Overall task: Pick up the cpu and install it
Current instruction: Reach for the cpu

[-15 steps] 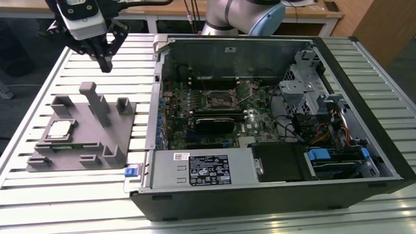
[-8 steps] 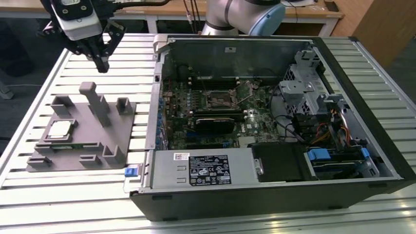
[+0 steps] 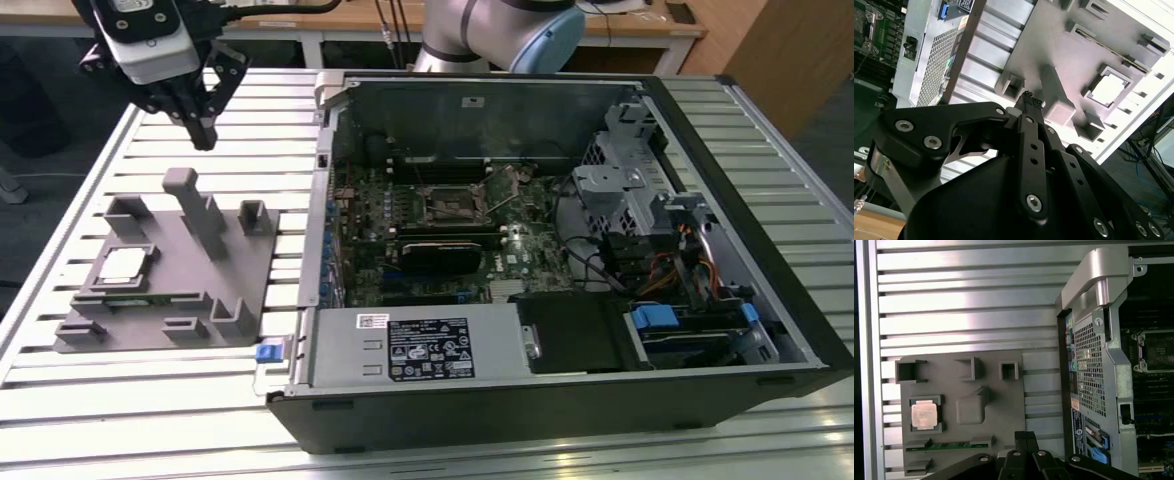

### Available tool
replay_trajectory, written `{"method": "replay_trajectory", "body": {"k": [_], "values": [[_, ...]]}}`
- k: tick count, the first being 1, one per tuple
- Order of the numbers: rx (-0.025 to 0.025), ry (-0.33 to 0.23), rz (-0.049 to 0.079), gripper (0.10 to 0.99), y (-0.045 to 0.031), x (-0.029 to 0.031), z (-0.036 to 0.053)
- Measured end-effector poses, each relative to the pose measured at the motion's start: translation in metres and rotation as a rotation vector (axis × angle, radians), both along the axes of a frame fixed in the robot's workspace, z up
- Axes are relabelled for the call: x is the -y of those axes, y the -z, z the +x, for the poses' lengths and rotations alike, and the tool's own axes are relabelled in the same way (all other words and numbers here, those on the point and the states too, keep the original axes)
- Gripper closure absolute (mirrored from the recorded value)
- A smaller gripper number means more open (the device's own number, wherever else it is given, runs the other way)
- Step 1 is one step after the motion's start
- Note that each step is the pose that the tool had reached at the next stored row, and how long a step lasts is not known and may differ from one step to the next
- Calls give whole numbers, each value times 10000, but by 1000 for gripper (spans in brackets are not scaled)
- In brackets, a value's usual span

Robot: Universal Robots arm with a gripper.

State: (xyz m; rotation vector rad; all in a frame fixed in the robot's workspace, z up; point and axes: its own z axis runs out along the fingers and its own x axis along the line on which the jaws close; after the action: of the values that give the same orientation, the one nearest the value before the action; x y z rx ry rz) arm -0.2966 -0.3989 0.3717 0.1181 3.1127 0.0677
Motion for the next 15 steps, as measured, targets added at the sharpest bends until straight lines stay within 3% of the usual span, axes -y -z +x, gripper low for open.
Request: {"method": "replay_trajectory", "body": {"k": [15], "values": [[0, 0, 0, 980, 16, 0, -123]]}}
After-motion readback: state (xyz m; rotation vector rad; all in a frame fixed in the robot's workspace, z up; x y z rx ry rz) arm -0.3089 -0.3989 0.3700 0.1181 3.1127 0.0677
